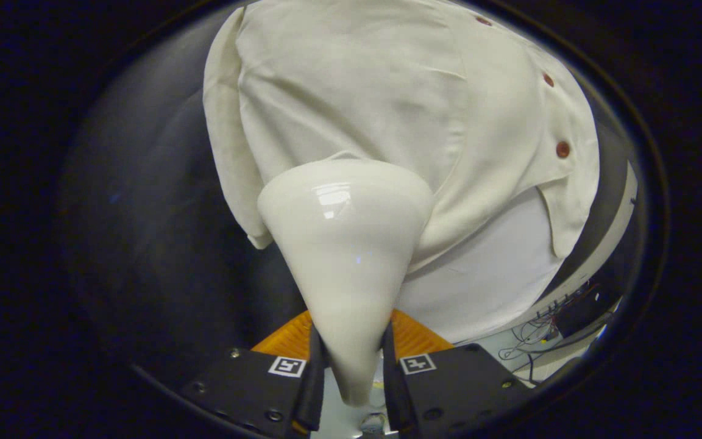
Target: Iron the clothes twice with a garment steamer, once on the left side and once on the right side.
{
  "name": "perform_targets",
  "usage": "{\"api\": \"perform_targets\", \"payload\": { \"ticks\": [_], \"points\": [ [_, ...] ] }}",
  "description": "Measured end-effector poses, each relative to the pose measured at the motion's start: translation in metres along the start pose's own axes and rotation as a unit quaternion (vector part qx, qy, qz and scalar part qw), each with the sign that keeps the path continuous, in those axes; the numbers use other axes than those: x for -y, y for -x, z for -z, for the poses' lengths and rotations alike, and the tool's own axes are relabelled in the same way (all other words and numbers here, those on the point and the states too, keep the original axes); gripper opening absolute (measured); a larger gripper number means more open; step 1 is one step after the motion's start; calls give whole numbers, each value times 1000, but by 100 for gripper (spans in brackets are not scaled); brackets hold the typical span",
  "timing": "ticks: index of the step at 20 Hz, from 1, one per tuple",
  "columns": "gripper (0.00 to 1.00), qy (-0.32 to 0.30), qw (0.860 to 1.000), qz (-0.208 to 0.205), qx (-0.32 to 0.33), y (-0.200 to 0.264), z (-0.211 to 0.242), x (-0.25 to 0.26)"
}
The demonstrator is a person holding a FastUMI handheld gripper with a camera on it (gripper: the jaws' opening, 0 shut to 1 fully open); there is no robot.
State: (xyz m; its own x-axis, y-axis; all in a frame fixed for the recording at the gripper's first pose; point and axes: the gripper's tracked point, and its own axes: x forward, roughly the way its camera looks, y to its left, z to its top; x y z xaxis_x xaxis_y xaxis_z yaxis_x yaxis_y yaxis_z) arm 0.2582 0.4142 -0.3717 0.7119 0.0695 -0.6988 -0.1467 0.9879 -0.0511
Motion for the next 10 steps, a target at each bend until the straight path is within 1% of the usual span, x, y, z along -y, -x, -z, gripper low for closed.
{"api": "perform_targets", "payload": {
  "ticks": [1, 3, 5, 7, 10],
  "points": [
    [42, 7, 1000, -8, -5, 6, 5, 0],
    [42, 9, 1000, -14, 7, 24, 7, 2],
    [42, 28, 999, -26, 11, 47, 8, 3],
    [42, 46, 998, -26, 29, 72, -2, 8],
    [41, 60, 994, -44, 75, 118, -33, 14]
  ]
}}
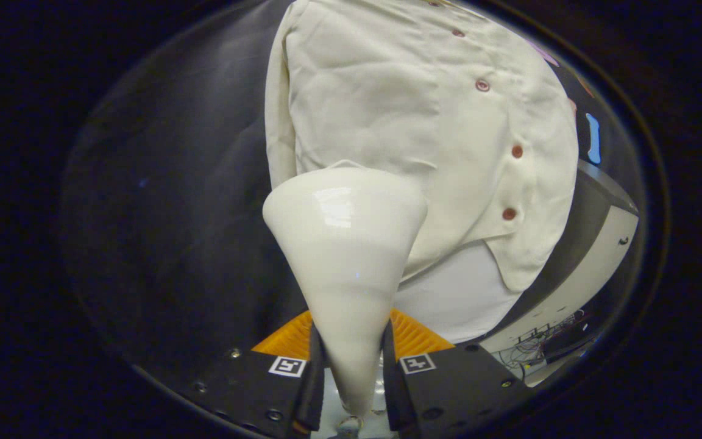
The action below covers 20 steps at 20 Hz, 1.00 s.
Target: Iron the clothes twice with a garment steamer, once on the left side and once on the right side.
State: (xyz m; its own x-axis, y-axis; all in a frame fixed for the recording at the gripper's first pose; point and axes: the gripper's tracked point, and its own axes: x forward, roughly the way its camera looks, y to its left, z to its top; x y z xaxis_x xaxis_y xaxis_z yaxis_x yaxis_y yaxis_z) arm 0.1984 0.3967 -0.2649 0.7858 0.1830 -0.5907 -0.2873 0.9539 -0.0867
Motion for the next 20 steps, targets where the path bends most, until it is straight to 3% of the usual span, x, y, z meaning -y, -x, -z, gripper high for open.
{"api": "perform_targets", "payload": {
  "ticks": [5, 12, 20],
  "points": [
    [41, -7, 997, -10, 76, 90, -82, 18],
    [41, -2, 984, -1, 181, 264, -221, 44],
    [41, -34, 967, 43, 247, 306, -328, 114]
  ]
}}
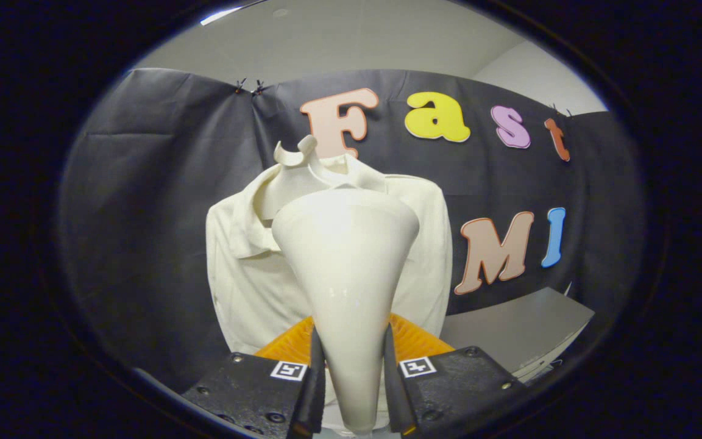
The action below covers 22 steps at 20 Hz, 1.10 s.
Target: Iron the clothes twice with a garment steamer, once on the left side and once on the right side.
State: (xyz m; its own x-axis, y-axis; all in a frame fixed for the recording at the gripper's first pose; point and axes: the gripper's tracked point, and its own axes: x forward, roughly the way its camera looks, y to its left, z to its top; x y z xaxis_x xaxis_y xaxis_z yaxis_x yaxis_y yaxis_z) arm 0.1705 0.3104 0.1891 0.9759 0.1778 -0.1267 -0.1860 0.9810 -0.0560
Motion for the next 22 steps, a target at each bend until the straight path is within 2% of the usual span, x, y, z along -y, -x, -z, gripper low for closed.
{"api": "perform_targets", "payload": {
  "ticks": [3, 8, 22],
  "points": [
    [41, -10, 1000, 19, -16, -26, -14, 24],
    [42, -7, 997, 35, -64, -59, 6, 40],
    [43, -3, 994, 45, -100, -73, 78, 41]
  ]
}}
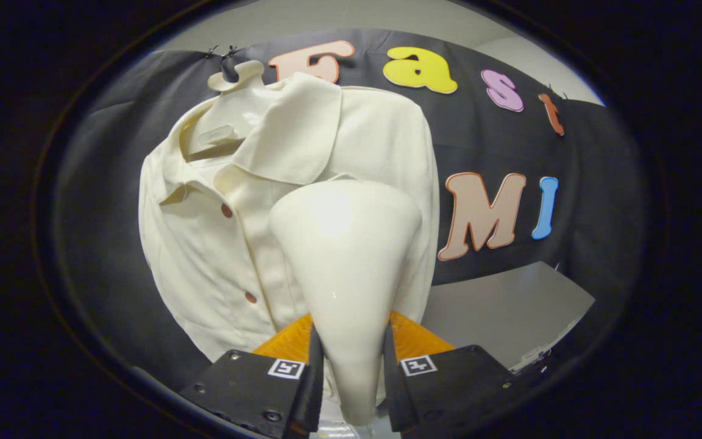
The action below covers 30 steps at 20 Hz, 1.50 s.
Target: Iron the clothes twice with a garment steamer, once on the left side and once on the right side.
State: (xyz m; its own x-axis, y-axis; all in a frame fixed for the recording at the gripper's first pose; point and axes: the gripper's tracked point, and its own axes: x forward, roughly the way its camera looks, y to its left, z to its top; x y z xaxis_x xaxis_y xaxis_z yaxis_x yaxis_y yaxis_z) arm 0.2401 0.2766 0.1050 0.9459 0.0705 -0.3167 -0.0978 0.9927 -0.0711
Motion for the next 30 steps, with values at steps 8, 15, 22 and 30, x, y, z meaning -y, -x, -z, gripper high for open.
{"api": "perform_targets", "payload": {
  "ticks": [8, 15, 22, 30],
  "points": [
    [43, 14, 999, -8, -31, -18, 56, 5],
    [43, 20, 997, -3, -80, -38, 125, 17],
    [43, 37, 993, -3, -113, -58, 183, 32],
    [43, 31, 986, -4, -162, -73, 252, 48]
  ]
}}
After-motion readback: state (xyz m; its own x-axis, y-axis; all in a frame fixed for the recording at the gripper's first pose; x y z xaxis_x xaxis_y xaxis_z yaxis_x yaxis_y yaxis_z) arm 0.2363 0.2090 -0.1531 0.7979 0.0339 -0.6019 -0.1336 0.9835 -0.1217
